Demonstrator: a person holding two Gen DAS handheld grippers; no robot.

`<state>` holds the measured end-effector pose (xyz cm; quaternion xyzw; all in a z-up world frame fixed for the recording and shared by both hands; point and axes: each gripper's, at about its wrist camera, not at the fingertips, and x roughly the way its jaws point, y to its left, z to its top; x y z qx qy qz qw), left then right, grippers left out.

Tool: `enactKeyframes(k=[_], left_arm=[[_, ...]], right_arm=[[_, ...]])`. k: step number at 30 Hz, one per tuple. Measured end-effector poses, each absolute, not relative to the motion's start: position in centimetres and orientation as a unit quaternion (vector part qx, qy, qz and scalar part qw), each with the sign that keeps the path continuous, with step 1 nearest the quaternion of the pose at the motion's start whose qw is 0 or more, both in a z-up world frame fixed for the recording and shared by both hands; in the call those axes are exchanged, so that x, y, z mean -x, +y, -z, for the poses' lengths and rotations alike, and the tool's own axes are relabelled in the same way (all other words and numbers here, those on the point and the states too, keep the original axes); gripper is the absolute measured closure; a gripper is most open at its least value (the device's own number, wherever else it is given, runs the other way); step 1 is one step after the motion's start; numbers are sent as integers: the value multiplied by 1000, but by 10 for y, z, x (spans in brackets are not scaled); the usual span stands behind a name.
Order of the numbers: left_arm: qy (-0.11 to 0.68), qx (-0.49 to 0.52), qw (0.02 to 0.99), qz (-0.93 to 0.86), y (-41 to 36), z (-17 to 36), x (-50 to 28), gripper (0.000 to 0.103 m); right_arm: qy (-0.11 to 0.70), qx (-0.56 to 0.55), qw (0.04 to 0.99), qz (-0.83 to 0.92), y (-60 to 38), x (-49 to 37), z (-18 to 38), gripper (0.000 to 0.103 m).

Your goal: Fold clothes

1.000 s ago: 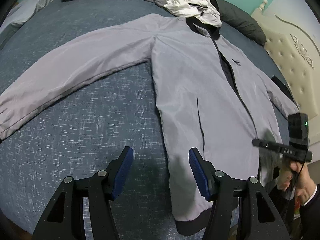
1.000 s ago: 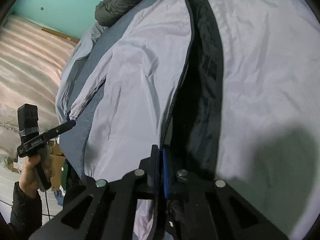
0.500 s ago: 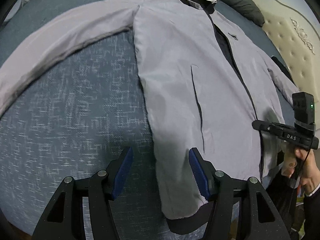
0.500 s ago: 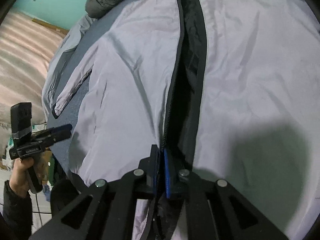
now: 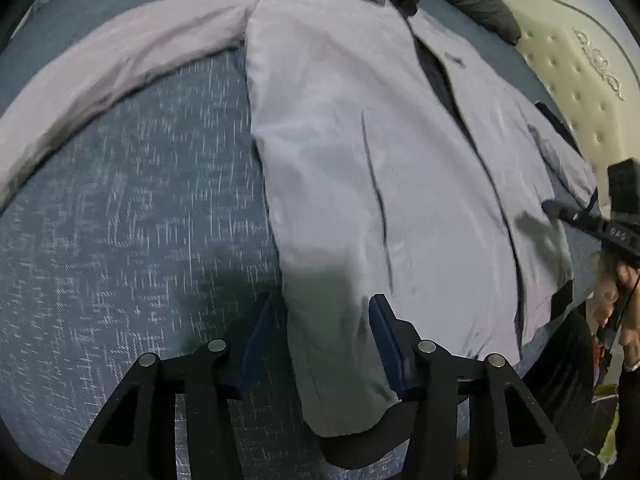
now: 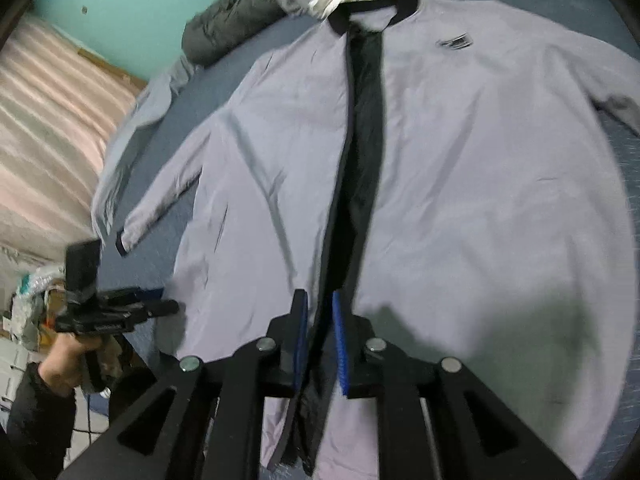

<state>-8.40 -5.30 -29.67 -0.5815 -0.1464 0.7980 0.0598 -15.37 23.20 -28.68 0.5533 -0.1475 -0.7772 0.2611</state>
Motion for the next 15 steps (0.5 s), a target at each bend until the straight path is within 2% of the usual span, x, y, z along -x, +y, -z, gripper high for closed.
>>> enactKeyframes(k=[6,11,13,14,15], left_arm=[[-124,582,58,-802,-41,294,86,50],[-137,590,53,-794,-50,304,84,50],[-144,598,56,-787,-54,311,83,61],[-147,602,60,-783,-55,314,82,78],[-147,603,62,-782,-55,316,81,83]], right_arm=[[-172,-578,243,760,244,150,312,90],[-172,-606,235,741,236,149,337,90],[-178,-600,234,744,237,151,334,90],[-180,-597,233,746,238,152,332,90],[-181,-592,234,750,239,152,328,90]])
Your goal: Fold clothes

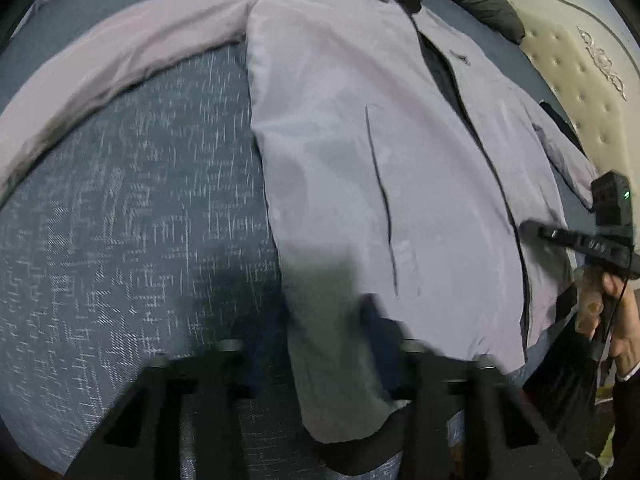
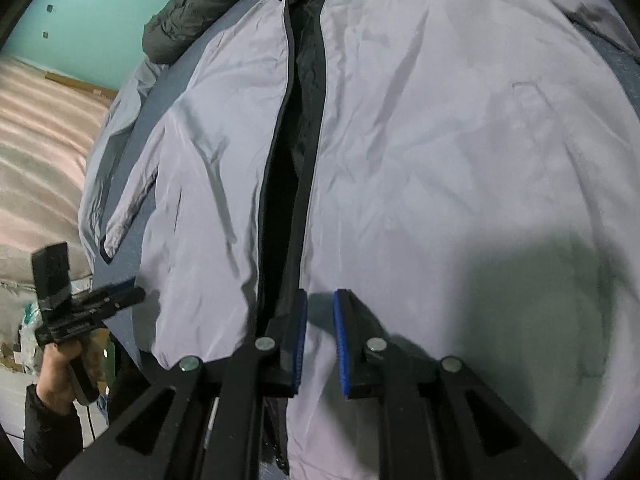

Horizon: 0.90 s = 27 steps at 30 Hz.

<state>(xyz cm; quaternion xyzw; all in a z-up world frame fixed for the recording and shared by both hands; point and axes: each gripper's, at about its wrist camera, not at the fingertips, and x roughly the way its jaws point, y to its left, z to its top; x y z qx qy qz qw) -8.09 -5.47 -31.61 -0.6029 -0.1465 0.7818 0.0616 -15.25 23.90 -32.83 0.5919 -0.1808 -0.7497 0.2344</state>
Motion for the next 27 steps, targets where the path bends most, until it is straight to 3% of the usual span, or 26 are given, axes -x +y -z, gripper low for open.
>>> enactKeyframes(k=[4,7,16,18,19,27], left_arm=[[-143,599,68,-785,-52,317,77,95],[-139,596,67,-788,-50,312,74,97],[-147,595,63,-788,-55,309,62,98],[-149,596,62,-786,-57,310,60,98],[-150,597,63,-785,-57,311,59,98],[-141,606,59,-781,-57,313,54,98]], right_arm=[[-184,-563,252,765,233,157,314,88],[-184,-556,255,769,220,166,310,72],[-175,-579,237,760,185,194,327,71],[-164,-583,224,764,181,196,334,76],[-157,-583,218,767,180,196,336,95],[-85,-568,196,795,168,185,337,97]])
